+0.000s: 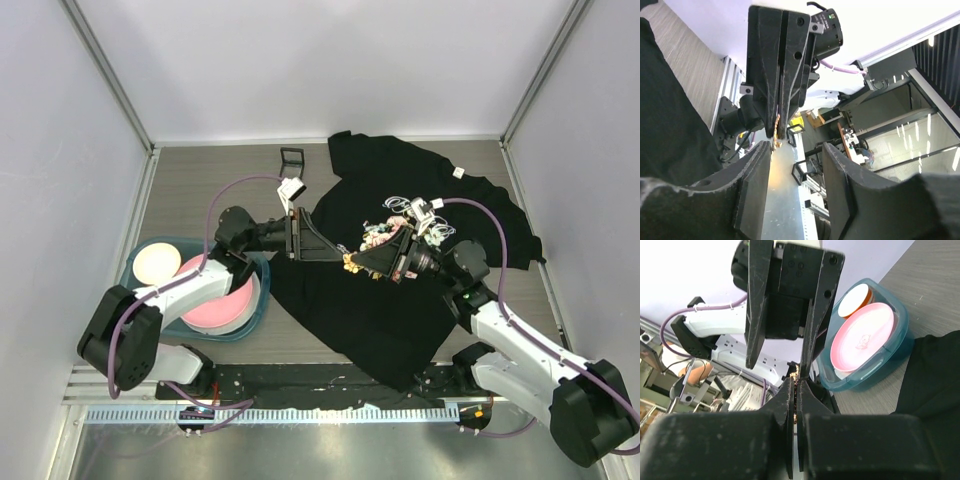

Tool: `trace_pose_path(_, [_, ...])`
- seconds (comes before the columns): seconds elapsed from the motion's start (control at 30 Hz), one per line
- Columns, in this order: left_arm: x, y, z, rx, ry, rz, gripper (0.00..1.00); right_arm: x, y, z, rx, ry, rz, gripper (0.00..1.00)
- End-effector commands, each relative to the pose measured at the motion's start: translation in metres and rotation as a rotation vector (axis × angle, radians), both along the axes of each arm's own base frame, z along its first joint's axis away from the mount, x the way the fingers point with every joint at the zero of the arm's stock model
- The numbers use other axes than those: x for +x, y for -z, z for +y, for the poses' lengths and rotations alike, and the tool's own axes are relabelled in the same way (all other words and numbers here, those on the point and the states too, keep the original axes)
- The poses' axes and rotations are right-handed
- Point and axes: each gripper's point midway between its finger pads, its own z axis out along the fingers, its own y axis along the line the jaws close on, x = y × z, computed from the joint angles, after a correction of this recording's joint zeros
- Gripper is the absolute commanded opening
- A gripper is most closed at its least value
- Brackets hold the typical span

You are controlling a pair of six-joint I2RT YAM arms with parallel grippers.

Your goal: Remove the brooch from the garment

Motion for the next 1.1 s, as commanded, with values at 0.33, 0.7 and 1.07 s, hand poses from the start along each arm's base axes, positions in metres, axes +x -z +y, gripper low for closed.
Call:
trace_pose_path(0.33, [-0.007,-0.013,-0.014,-0.109,-0.011,-0.041,0.54,0.012,-0.035,-0.01,0.148,0.11,-0.051,0.01])
trace_pose_path(0.7, [-0.002,-0.014,-0.02,-0.13,-0.031,-0.045,0.38,0.011,-0.033,-0.008,0.146,0.104,-0.043,0.01])
trace_pose_path(1.07, [0.003,-0.015,-0.021,-0.141,-0.057,-0.051,0.0,0.006,-0.031,0.0,0.139,0.088,-0.038,0.01])
